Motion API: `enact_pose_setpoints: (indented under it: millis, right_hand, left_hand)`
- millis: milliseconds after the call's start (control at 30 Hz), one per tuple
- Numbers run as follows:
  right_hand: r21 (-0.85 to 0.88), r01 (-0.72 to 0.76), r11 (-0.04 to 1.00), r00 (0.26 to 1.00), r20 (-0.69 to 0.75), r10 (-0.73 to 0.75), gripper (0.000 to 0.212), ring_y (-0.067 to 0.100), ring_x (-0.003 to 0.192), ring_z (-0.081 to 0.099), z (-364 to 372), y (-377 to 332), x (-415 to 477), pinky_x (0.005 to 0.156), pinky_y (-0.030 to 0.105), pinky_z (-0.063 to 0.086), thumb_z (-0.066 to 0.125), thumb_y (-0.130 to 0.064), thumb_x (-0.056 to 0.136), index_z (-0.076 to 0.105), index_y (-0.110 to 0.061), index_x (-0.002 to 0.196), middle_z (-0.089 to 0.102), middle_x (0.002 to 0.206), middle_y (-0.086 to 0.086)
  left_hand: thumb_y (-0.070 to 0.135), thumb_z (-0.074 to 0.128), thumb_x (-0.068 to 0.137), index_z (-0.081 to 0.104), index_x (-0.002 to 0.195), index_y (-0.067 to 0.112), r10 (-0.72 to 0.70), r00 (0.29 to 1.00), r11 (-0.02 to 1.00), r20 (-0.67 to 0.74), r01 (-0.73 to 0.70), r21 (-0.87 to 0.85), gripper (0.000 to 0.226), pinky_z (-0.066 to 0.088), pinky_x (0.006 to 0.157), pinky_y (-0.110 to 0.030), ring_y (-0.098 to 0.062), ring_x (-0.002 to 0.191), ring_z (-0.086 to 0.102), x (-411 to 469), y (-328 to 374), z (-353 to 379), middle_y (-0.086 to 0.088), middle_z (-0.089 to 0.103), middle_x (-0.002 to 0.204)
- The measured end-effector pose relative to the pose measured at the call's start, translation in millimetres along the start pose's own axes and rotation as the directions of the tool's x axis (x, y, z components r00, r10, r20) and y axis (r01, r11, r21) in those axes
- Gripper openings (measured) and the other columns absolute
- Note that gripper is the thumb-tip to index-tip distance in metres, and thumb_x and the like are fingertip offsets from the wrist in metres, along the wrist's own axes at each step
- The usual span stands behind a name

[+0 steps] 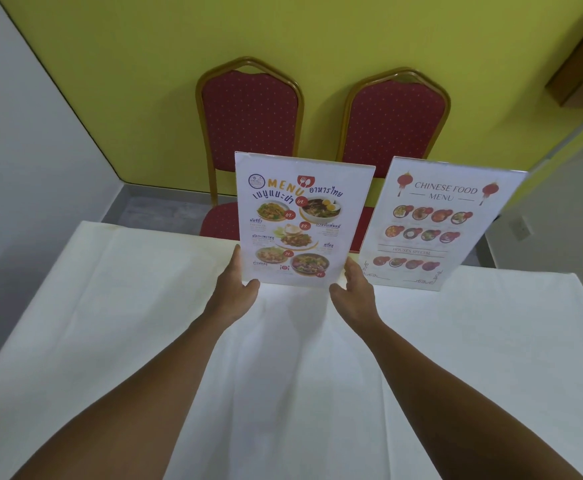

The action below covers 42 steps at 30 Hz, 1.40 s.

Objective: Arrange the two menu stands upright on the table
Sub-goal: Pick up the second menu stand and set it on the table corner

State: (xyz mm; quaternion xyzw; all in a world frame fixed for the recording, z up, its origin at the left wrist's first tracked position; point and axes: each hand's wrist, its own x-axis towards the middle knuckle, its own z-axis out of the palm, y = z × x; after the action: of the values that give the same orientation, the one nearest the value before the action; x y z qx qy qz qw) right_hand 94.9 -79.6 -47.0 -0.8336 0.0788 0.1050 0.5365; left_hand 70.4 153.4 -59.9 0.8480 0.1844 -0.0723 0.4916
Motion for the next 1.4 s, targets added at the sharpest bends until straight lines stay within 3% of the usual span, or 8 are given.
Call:
enact_pose_setpoints:
  millis: [133,300,433,633,867,1033,1167,1400]
  right_hand:
    - [-0.004,0.048,0.999,0.999,0.001,-0.048,0.058,0.019,0.123,0.052,-4,-11,2,0.101,0.046,0.046,0.063,-0.003,0.089,0.046,-0.025,0.140,0.057,0.131,-0.013]
    - [0.017,0.071,0.997,0.997,-0.034,-0.071,0.049,0.017,0.108,0.058,3,-25,4,0.081,0.023,0.052,0.057,0.002,0.085,0.048,-0.025,0.125,0.059,0.117,-0.012]
    - [0.055,0.083,0.995,0.997,-0.012,-0.082,0.057,0.014,0.106,0.063,22,-38,3,0.080,0.025,0.054,0.052,0.005,0.081,0.050,-0.017,0.133,0.065,0.117,-0.011]
    - [0.101,0.113,0.988,0.992,0.043,-0.118,0.058,0.013,0.103,0.066,82,-66,4,0.082,0.036,0.059,0.049,0.002,0.075,0.054,-0.019,0.130,0.070,0.116,-0.010]
    - [0.134,0.118,0.984,0.979,0.153,-0.138,0.056,-0.001,0.097,0.064,170,-98,-3,0.064,0.010,0.051,0.051,-0.001,0.076,0.051,-0.031,0.123,0.063,0.101,-0.032]
    - [0.137,0.116,0.984,0.973,0.182,-0.140,0.061,-0.002,0.093,0.064,217,-112,-3,0.070,0.015,0.053,0.051,0.002,0.077,0.052,-0.026,0.131,0.063,0.100,-0.031]
    - [0.134,0.123,0.983,0.972,0.185,-0.147,0.063,-0.006,0.093,0.063,241,-120,0,0.065,0.013,0.052,0.049,0.001,0.076,0.051,-0.025,0.133,0.063,0.100,-0.032]
    - [0.116,0.133,0.984,0.970,0.191,-0.153,0.069,-0.017,0.093,0.060,259,-118,3,0.067,0.006,0.049,0.048,0.008,0.074,0.051,-0.025,0.134,0.063,0.095,-0.041]
  left_hand:
    - [0.015,0.058,0.087,0.018,0.151,0.044,0.097,0.995,0.990,-0.036,-0.101,-0.096,0.081,0.048,0.083,-0.023,-0.004,0.117,0.046,5,18,-9,0.016,0.050,0.140]
    - [0.018,0.058,0.089,0.025,0.149,0.039,0.137,0.988,0.978,-0.078,-0.147,-0.150,0.072,0.053,0.076,-0.021,-0.013,0.118,0.055,5,27,-11,0.011,0.055,0.137]
    - [0.023,0.058,0.086,0.028,0.147,0.038,0.132,0.982,0.972,-0.137,-0.155,-0.174,0.070,0.050,0.058,-0.006,-0.011,0.108,0.056,5,21,-35,0.011,0.055,0.135]
    - [0.022,0.056,0.084,0.034,0.142,0.040,0.098,0.967,0.978,-0.236,-0.137,-0.156,0.065,0.047,0.061,-0.008,-0.009,0.105,0.057,8,-3,-100,0.017,0.056,0.125]
    - [0.023,0.057,0.085,0.040,0.135,0.042,0.039,0.948,0.987,-0.316,-0.086,-0.135,0.056,0.052,0.061,-0.016,-0.016,0.103,0.062,18,-39,-182,0.016,0.059,0.121]
    - [0.021,0.057,0.090,0.035,0.146,0.033,-0.014,0.940,0.993,-0.340,-0.026,-0.112,0.061,0.060,0.078,-0.036,-0.024,0.113,0.061,29,-63,-224,0.002,0.057,0.137]
    - [0.024,0.057,0.087,0.041,0.142,0.034,0.006,0.929,0.992,-0.370,-0.051,-0.113,0.058,0.050,0.061,-0.013,-0.018,0.107,0.062,34,-71,-242,0.006,0.061,0.130]
    - [0.025,0.057,0.085,0.036,0.147,0.039,-0.021,0.935,0.983,-0.353,-0.046,-0.180,0.067,0.058,0.079,-0.031,-0.017,0.116,0.059,35,-85,-249,0.007,0.057,0.138]
